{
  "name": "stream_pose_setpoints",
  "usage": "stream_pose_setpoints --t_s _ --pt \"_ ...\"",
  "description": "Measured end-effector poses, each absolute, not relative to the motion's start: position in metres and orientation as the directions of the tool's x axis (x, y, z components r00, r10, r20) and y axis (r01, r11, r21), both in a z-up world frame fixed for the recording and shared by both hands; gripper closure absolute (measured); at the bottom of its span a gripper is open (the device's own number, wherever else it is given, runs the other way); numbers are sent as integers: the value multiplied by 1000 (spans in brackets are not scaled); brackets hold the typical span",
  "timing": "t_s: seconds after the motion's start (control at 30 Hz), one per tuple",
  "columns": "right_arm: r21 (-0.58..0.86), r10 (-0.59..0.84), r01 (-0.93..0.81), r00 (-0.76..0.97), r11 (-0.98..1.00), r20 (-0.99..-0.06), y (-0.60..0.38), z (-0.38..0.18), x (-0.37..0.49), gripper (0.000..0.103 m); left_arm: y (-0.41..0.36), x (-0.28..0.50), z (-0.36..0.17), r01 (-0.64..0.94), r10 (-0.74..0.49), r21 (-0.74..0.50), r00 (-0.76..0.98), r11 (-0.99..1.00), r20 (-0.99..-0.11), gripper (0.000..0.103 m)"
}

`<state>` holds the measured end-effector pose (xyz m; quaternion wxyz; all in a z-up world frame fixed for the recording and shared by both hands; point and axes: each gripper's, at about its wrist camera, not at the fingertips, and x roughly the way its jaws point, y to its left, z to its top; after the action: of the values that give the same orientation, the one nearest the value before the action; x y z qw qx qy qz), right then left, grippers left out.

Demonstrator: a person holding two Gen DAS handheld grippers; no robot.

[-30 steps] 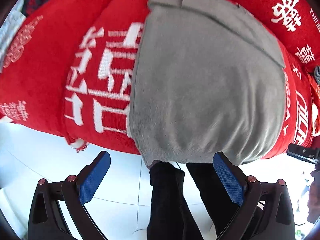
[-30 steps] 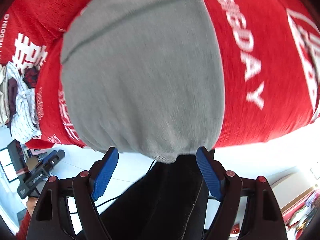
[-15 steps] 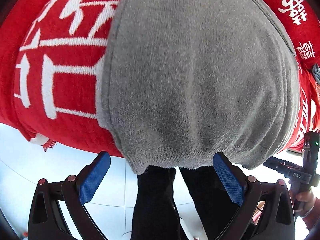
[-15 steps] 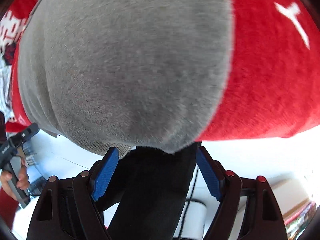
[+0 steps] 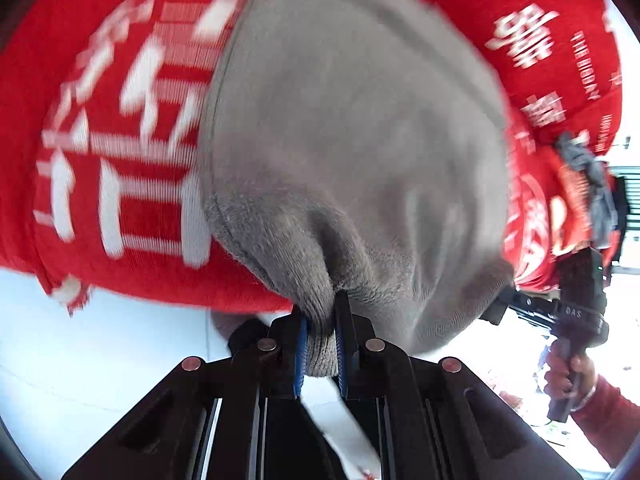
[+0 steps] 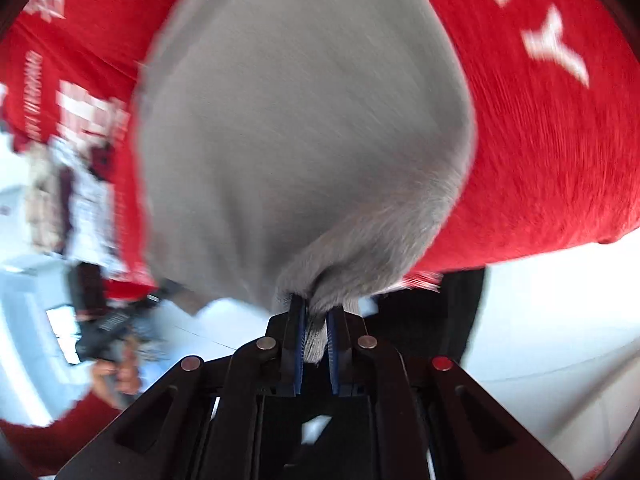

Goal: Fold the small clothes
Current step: 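Grasp the sweatshirt hem with both grippers, then fold the held hem up over the body toward the collar, open both grippers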

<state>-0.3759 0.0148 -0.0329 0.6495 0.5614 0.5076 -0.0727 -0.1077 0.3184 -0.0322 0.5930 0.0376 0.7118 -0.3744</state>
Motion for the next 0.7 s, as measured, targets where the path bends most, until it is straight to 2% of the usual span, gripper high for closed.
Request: stream_pose_setpoints --t_s 0.13,0.23,0.33,0.43,0.5,0.53,0.57,0.63,0.67,0.7 --pt "724 419 613 595 315 -686 -23 -7 -351 93 288 -72 1 519 -473 -516 -225 681 -852 90" --pt "726 385 606 617 324 -686 -54 -6 -322 93 256 -35 10 546 -503 -494 -146 677 -852 90" --pt "695 356 637 597 334 -719 -79 -14 -295 93 230 2 9 535 -494 -458 -85 710 -865 90" --pt "665 311 686 590 294 -746 -105 -19 -279 93 209 22 14 547 -390 -310 32 777 -920 89" --pt "665 290 708 601 239 -745 -124 -22 -274 91 204 31 14 559 -308 -216 75 801 -948 57" --pt "657 283 719 596 227 -751 -129 -24 -274 89 205 31 15 560 -298 -192 105 806 -949 23" --pt "643 273 732 586 225 -763 -132 -23 -273 88 205 31 18 562 -305 -180 136 807 -943 18" --pt "609 257 745 554 272 -792 -138 -16 -272 82 208 26 21 600 -318 -180 132 779 -939 18" --pt "584 248 748 529 316 -812 -138 -10 -275 66 207 23 19 616 -313 -183 108 766 -944 18" --pt "547 234 747 495 377 -837 -134 -5 -269 56 205 21 17 626 -309 -185 94 757 -946 18"
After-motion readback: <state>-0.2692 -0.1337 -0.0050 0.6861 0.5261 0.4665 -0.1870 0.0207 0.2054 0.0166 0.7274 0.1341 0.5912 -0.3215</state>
